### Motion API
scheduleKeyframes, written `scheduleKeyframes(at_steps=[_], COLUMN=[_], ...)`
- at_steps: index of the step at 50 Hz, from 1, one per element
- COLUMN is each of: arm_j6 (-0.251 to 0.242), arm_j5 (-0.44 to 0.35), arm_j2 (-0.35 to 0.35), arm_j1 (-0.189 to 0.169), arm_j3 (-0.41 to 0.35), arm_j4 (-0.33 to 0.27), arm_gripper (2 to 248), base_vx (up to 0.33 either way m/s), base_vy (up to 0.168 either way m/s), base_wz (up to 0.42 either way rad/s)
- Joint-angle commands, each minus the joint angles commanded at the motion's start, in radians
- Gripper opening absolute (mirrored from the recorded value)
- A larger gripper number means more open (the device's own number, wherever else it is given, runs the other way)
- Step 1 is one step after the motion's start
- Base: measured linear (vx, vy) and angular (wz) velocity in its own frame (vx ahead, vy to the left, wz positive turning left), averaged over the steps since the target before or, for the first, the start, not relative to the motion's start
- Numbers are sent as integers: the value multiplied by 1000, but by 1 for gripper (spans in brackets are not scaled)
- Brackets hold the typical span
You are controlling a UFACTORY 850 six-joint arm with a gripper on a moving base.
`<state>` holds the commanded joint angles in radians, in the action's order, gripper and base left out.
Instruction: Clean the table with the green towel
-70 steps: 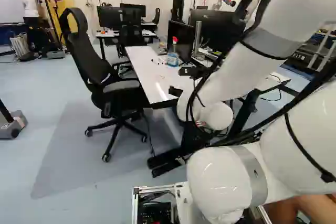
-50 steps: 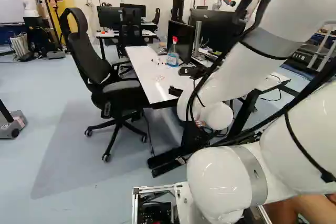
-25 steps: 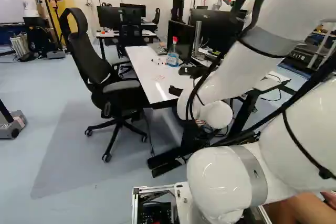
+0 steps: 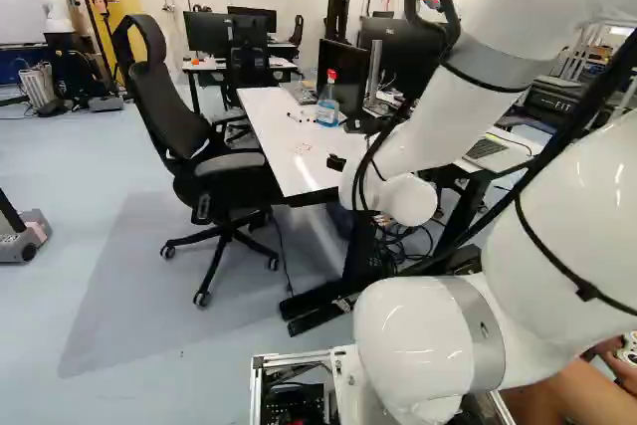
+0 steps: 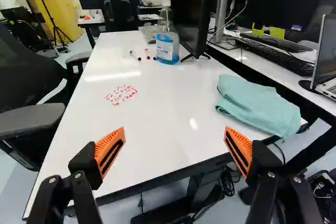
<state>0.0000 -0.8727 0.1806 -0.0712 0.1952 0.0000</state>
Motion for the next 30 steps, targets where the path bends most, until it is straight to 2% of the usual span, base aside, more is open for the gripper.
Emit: scheduleKeyframes(at_steps=[10,30], arm_j6=[0,0], arm_j5=[0,4], arm_j2=[-12,-101], arm_j1=[-31,-93], arm_j3=[37,120], arm_j4=[0,0], arm_gripper=[247,247], base_vx=[0,0], base_vy=[0,0], base_wz=[0,0])
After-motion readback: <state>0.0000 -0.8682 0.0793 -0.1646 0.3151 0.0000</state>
